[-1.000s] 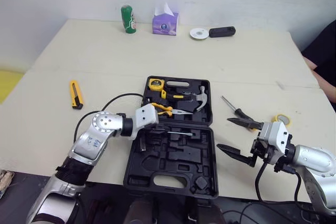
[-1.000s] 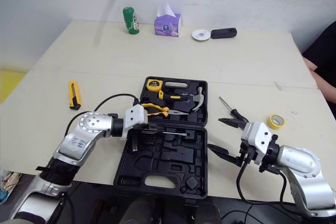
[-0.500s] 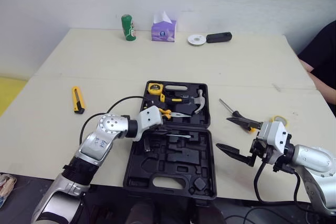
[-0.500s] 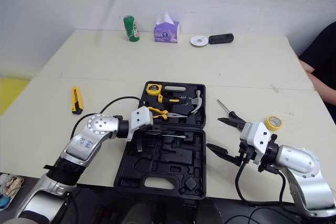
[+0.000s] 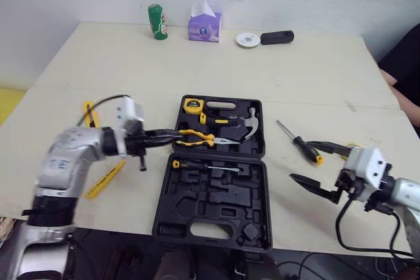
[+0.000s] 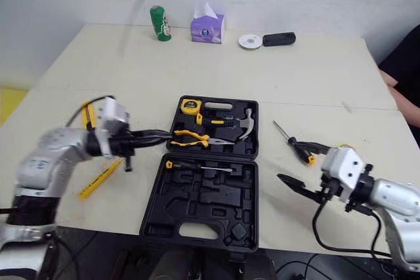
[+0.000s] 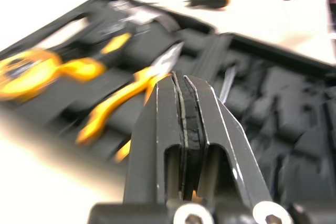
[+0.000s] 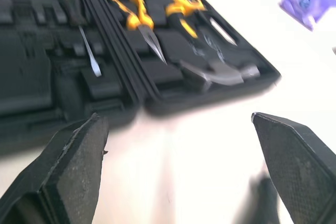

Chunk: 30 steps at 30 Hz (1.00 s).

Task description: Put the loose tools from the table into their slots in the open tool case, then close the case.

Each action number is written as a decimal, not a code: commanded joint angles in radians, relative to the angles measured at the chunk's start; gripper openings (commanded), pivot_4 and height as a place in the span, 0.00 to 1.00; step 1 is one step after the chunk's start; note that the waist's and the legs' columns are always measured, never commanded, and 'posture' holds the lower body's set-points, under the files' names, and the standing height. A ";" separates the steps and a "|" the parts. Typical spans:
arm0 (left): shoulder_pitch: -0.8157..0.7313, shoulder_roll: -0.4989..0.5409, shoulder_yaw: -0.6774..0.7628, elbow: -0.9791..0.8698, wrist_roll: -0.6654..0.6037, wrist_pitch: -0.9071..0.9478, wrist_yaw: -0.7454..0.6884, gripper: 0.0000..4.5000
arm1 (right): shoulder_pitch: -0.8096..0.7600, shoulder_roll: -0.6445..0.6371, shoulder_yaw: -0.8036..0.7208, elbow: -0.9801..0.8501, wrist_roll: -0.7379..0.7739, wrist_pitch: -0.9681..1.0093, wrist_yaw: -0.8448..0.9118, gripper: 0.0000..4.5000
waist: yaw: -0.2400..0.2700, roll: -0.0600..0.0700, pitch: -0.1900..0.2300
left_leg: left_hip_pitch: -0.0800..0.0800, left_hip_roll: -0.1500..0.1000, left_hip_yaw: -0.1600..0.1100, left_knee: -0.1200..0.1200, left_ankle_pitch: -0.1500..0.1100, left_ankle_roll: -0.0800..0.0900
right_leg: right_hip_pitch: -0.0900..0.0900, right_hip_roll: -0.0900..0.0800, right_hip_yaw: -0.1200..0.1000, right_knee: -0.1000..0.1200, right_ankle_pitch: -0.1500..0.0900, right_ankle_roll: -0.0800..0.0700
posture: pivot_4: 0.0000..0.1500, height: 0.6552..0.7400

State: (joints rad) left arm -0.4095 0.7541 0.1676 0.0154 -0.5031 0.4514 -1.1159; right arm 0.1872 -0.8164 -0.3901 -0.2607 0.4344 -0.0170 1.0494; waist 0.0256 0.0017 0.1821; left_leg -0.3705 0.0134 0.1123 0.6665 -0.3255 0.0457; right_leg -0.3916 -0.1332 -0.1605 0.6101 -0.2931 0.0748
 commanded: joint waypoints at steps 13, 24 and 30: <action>0.235 0.240 0.555 0.614 0.036 -0.317 0.168 0.99 | 0.072 -0.017 -0.439 0.599 -0.077 -0.360 -0.105 1.00 | -0.001 -0.004 0.005 | 0.001 0.001 0.001 -0.002 -0.007 -0.007 | -0.002 -0.002 0.003 -0.004 0.000 0.000 | 1.00 1.00; 0.349 0.311 0.663 1.014 0.051 -0.509 0.305 0.99 | 0.140 -0.002 -0.498 0.852 -0.057 -0.418 -0.205 1.00 | -0.030 0.001 0.008 | 0.003 0.001 0.003 -0.003 -0.008 -0.008 | -0.003 -0.004 0.004 -0.003 0.000 0.000 | 1.00 1.00; 0.330 0.297 0.649 1.039 0.039 -0.548 0.308 0.99 | 0.158 0.021 -0.478 0.880 -0.073 -0.476 -0.273 1.00 | -0.030 0.001 0.008 | 0.003 0.001 0.003 -0.003 -0.008 -0.008 | -0.003 -0.004 0.004 -0.002 0.000 0.000 | 1.00 1.00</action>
State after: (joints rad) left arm -0.0714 1.0328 0.8054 1.0572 -0.4527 -0.0694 -0.8088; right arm 0.3308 -0.8017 -0.8467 0.6164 0.3551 -0.4740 0.7964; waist -0.0041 0.0029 0.1898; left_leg -0.3672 0.0141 0.1152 0.6631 -0.3339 0.0373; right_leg -0.3949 -0.1377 -0.1561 0.6082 -0.2933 0.0743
